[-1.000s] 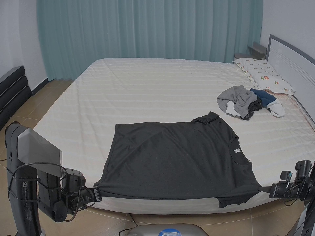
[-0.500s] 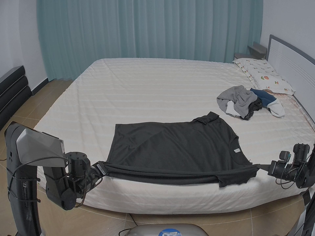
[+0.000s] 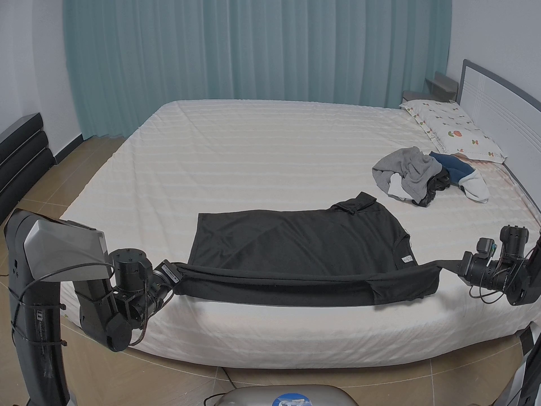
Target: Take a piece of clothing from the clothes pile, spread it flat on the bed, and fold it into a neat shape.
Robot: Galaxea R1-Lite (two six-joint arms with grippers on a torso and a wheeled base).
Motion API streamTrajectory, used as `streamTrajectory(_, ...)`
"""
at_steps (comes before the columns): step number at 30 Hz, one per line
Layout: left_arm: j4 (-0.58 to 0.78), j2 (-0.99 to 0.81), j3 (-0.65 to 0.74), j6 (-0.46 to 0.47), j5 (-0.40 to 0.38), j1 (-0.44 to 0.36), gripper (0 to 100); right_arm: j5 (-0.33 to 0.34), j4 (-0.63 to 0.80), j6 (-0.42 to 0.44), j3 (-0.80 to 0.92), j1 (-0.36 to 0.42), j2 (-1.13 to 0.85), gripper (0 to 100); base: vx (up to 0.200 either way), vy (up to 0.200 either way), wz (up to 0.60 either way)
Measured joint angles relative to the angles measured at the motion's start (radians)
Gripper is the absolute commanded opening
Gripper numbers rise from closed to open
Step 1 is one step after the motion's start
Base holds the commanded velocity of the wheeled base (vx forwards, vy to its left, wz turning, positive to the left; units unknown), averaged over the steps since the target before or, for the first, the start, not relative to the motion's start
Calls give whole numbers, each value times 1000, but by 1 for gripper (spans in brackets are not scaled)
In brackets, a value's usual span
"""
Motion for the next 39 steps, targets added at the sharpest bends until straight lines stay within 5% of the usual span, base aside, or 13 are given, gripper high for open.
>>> streamTrajectory(19,-3,-18,69,12,-6,-21,0,7,0,-3,107,-16,-123,0,0,0,0)
streamTrajectory(39,-3,64,-149,-62,3,-5,0,-50,25,20,-156,67,76,0,0,0,0)
